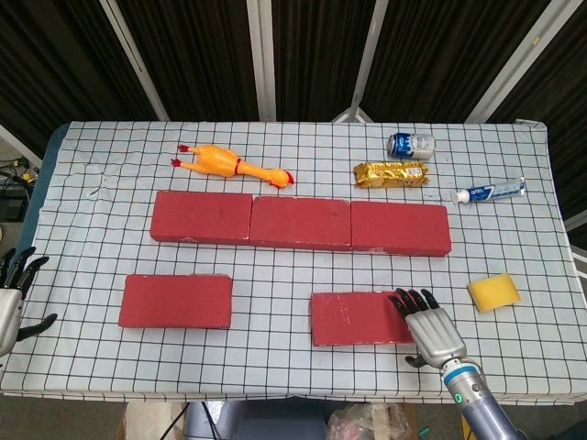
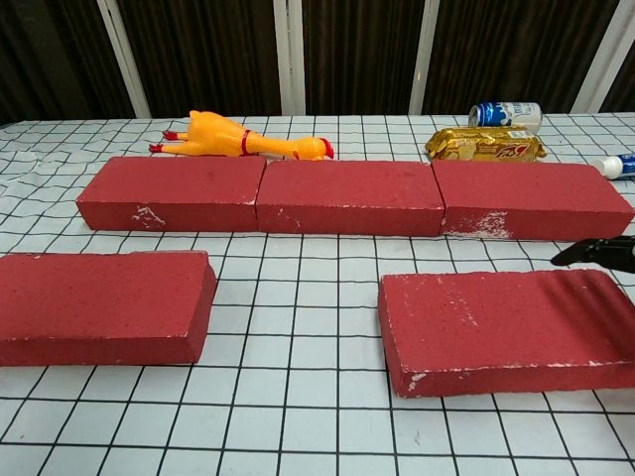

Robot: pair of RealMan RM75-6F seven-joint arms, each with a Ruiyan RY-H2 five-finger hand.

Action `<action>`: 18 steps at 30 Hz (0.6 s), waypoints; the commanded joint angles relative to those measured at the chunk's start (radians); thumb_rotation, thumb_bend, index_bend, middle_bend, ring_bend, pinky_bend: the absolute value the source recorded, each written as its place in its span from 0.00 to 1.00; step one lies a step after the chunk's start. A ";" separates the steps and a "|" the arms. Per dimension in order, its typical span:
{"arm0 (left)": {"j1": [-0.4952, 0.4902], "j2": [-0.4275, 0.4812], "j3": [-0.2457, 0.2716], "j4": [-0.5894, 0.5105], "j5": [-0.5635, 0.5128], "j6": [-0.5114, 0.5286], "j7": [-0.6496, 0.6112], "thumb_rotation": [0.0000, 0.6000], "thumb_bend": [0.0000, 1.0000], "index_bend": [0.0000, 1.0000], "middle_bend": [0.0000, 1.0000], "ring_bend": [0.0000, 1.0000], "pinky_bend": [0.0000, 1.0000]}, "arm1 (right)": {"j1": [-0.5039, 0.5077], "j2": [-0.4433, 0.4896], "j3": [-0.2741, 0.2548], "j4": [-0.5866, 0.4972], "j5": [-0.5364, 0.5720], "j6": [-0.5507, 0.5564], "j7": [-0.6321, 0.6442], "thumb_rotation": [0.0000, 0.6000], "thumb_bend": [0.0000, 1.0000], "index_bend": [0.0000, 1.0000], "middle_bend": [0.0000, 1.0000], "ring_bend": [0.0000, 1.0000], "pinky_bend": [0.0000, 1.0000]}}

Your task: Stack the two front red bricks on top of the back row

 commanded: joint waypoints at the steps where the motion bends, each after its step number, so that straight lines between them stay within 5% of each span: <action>1: 0.000 0.000 0.000 0.001 0.000 0.000 0.000 1.00 0.00 0.18 0.06 0.00 0.11 | 0.025 -0.024 0.004 -0.008 0.037 0.006 -0.030 1.00 0.17 0.01 0.00 0.00 0.00; 18: 0.000 -0.003 -0.003 0.006 -0.010 -0.001 0.004 1.00 0.00 0.18 0.06 0.00 0.11 | 0.159 -0.115 0.017 -0.049 0.232 0.062 -0.167 1.00 0.17 0.01 0.00 0.00 0.00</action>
